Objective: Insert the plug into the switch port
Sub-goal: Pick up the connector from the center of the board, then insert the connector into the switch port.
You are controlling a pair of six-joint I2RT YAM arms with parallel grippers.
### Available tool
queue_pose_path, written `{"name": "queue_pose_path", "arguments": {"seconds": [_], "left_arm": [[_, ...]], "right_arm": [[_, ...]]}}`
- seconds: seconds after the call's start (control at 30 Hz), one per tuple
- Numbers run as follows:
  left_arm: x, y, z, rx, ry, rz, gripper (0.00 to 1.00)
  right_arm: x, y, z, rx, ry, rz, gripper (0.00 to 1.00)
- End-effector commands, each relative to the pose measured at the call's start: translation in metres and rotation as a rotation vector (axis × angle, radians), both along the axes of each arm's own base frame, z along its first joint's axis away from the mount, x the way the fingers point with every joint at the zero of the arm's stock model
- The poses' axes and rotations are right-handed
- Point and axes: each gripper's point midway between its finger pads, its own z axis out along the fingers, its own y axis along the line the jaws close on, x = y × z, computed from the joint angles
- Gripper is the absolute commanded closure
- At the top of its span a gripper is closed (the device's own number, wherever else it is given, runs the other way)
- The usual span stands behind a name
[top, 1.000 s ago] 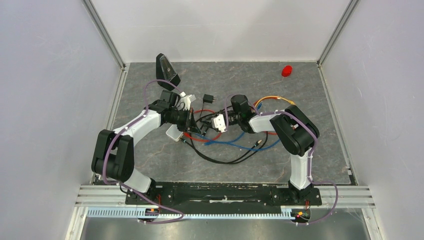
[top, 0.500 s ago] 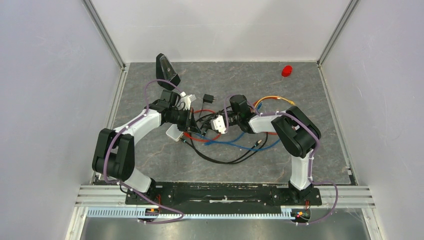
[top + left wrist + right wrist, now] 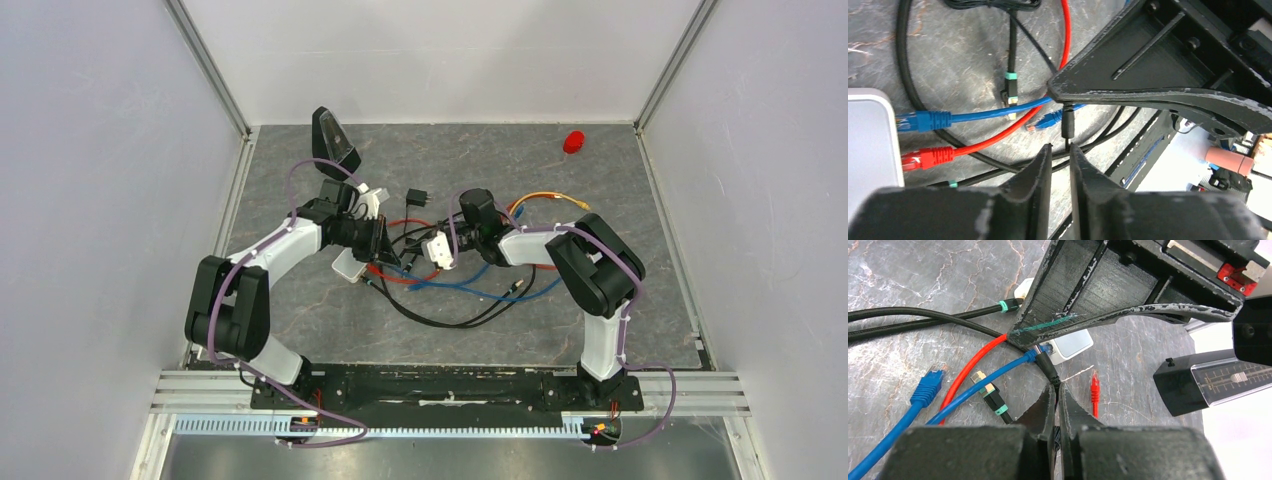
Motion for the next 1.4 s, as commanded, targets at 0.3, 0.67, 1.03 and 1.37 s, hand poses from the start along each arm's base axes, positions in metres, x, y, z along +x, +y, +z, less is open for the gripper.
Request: {"name": "queue_pose_path", "arguments": {"seconds": [0.3, 0.67, 1.03, 1.37], "left_arm": [[0.073, 0.139, 0.009, 0.349, -0.106, 0.667, 0.55], [0.05, 0.132, -0.014, 0.578, -0.063, 0.49, 0.46], [0.059, 0.119, -0.013, 0.601, -0.288, 0.115, 0.26], [0.057, 0.096, -0.032, 0.497, -0.34, -0.062, 0.24]], "right_arm": [[0.068, 0.004, 0.03, -0.03, -0.228, -0.289, 1.0], [0.066, -0.008, 0.052, 0.079, -0.194, -0.348, 1.0], [0.05, -0.019, 0.076, 0.177, -0.169, -0.325, 1.0], [0.054, -0.032, 0.078, 0.205, -0.162, -0.352, 1.0]]}}
